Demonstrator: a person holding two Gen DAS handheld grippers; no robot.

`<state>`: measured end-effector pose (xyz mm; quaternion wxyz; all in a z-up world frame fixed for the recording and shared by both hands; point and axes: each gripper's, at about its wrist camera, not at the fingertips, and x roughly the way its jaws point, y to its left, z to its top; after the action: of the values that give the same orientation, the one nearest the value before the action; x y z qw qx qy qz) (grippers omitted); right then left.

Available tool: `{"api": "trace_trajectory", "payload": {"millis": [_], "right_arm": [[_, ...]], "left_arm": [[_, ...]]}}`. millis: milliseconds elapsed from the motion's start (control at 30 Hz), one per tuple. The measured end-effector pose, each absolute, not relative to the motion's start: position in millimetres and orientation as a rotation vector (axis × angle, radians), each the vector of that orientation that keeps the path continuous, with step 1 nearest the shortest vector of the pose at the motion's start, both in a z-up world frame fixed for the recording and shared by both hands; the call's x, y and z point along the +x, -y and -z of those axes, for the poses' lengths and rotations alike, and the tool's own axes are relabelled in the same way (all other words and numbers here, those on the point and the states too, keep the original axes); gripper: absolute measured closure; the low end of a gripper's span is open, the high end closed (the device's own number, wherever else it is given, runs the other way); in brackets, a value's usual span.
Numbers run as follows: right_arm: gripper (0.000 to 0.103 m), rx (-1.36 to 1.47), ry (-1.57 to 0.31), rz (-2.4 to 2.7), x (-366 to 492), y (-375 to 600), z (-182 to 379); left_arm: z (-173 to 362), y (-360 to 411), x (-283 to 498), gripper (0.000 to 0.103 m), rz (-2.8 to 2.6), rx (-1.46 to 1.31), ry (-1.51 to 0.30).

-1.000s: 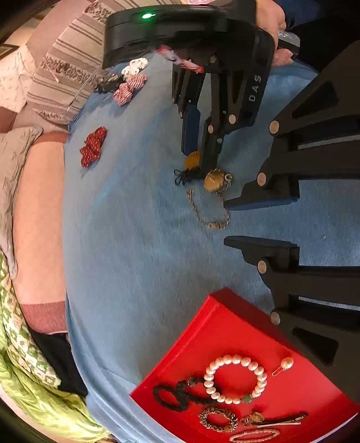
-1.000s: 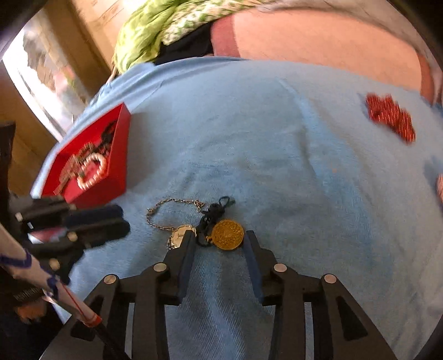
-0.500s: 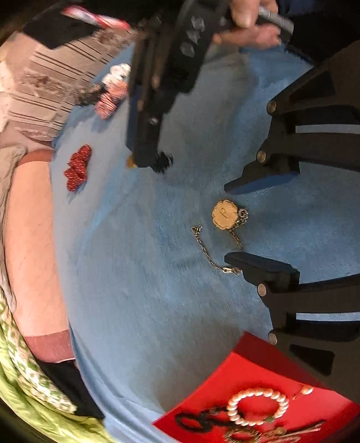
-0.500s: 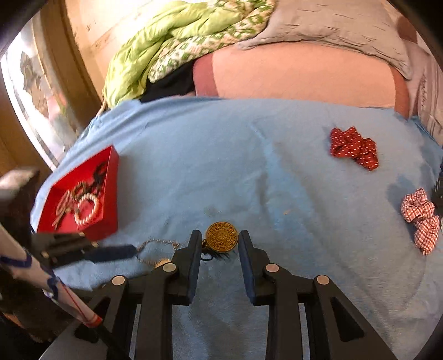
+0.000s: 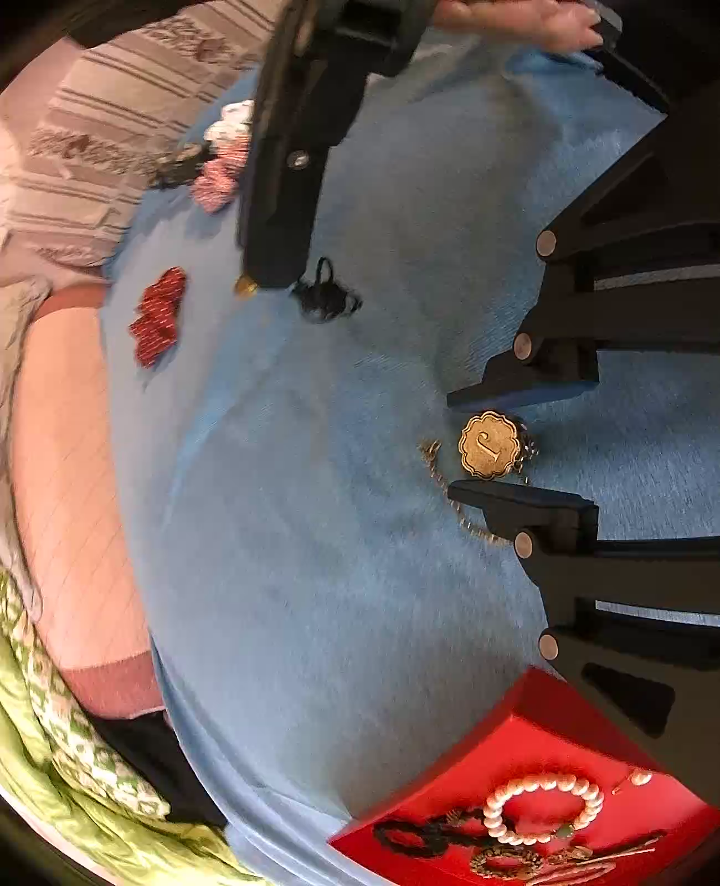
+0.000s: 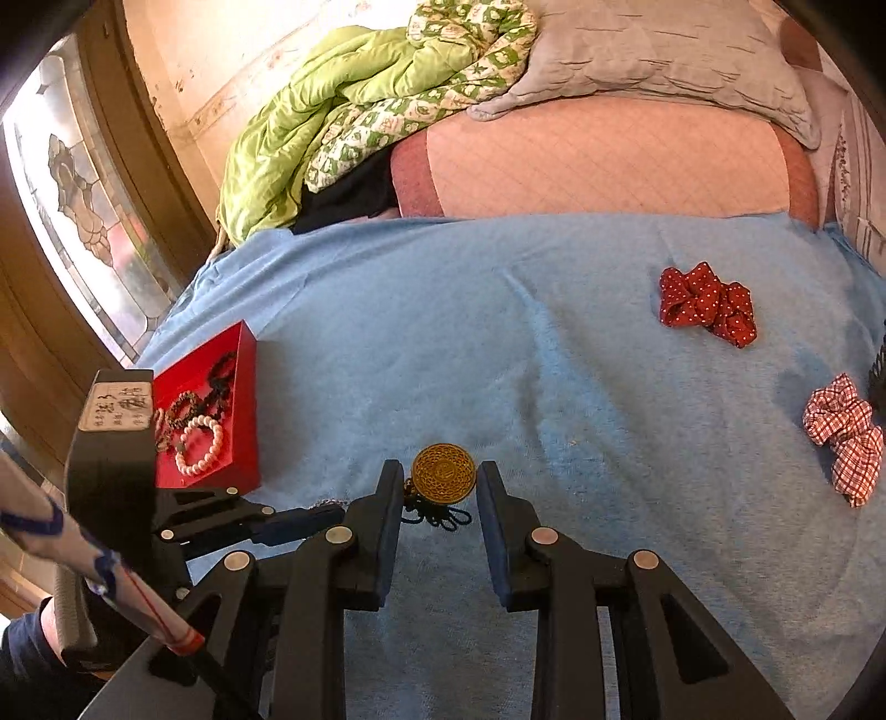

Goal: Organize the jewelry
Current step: 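Close the left tool on the gold letter pendant while the right tool grasps the gold coin with black tassel, then carry both gold pendants over the red tray and lower them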

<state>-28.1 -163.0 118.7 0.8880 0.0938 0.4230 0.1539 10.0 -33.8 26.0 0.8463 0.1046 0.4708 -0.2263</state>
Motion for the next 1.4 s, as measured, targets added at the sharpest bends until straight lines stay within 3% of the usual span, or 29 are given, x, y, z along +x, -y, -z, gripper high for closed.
{"api": "trace_trajectory", "payload": {"millis": [1000,1400], "right_arm": [[0.074,0.198,-0.721,-0.495,-53,98,-196],[0.074,0.135,-0.744,-0.692,-55,-2,-201]], "left_arm": [[-211,-98,-48,0.079,0.374,-0.105,-0.523],[-210,-180,-63,0.079,0.231,-0.171,-0.525]]}}
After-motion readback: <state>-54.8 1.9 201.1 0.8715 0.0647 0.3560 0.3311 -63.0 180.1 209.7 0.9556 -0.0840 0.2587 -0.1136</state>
